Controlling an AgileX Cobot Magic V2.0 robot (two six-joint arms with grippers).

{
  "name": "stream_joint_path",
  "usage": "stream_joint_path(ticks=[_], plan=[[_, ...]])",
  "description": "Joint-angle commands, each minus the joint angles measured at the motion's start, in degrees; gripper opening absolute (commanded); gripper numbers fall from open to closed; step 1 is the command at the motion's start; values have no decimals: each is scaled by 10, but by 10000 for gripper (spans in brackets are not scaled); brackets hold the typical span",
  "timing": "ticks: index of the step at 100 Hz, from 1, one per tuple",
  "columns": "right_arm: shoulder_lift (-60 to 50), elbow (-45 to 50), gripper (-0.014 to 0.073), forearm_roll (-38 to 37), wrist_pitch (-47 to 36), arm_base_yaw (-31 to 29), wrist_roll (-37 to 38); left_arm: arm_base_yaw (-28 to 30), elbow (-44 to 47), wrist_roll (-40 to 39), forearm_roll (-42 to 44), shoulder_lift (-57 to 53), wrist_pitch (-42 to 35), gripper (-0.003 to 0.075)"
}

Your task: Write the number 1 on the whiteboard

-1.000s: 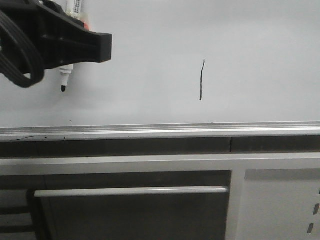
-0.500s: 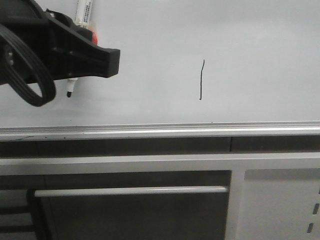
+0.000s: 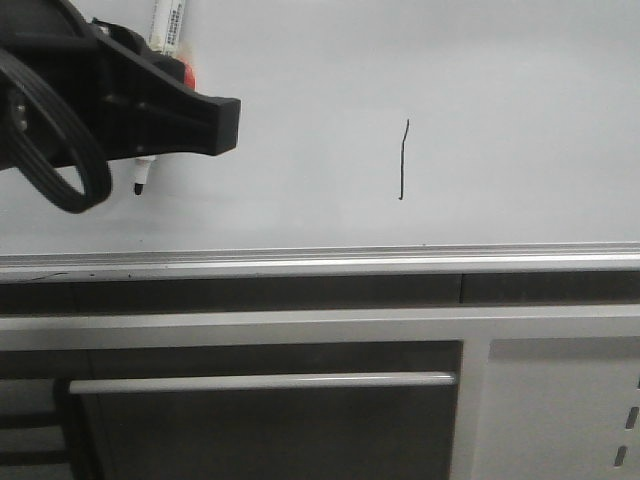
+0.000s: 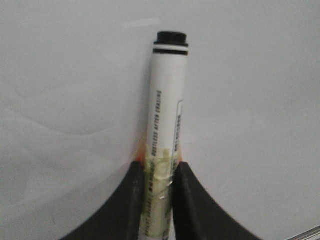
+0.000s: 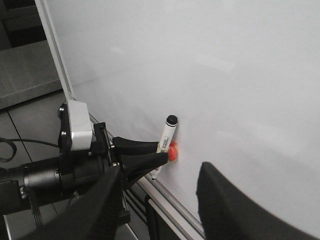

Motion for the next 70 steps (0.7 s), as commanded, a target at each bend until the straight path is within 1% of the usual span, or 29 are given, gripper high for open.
stream_joint_path(ticks=[1,9,27,34,45,70], plan=[[-3,-14,314,23,-25,1,-1,11,-15,-7,2,-7,-42,-15],[-3,-14,314,23,-25,1,-1,11,-15,-7,2,-7,-41,14],[-3,-14,314,23,-25,1,-1,11,-15,-7,1,-7,-41,130],[-3,-14,314,23,-25,1,-1,11,-15,-7,1,-7,-41,158],[-3,-14,314,23,-25,1,-1,11,-15,-7,1,-7,-41,170],[-3,-14,314,23,-25,1,-1,11,-15,-7,1,-7,-41,170]])
